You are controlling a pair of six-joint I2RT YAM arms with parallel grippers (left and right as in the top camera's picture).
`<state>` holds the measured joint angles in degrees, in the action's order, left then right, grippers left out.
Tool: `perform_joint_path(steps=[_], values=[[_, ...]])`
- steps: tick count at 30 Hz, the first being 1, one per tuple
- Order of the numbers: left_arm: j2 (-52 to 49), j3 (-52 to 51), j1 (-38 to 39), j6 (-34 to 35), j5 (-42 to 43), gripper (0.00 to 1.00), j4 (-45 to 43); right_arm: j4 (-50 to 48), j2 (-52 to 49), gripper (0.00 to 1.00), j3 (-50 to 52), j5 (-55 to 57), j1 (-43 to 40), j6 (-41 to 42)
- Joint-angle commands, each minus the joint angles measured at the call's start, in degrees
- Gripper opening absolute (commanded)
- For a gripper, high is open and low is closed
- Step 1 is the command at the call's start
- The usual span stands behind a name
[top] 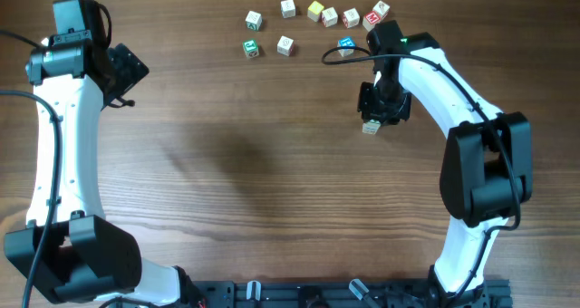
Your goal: Form a tower
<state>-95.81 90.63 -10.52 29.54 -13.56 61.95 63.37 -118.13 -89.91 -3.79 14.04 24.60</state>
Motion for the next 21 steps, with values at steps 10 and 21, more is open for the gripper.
perform_joint_path(steps=[10,21], values=[[-0.52,-0.26,-0.2,0.96,0.07,1.0,0.07,0.31,-0.96,0.04,0.42,0.24,-0.11,1.49],[-0.52,-0.26,-0.2,0.96,0.07,1.0,0.07,0.07,-0.98,0.04,0.42,0.39,-0.09,1.29]])
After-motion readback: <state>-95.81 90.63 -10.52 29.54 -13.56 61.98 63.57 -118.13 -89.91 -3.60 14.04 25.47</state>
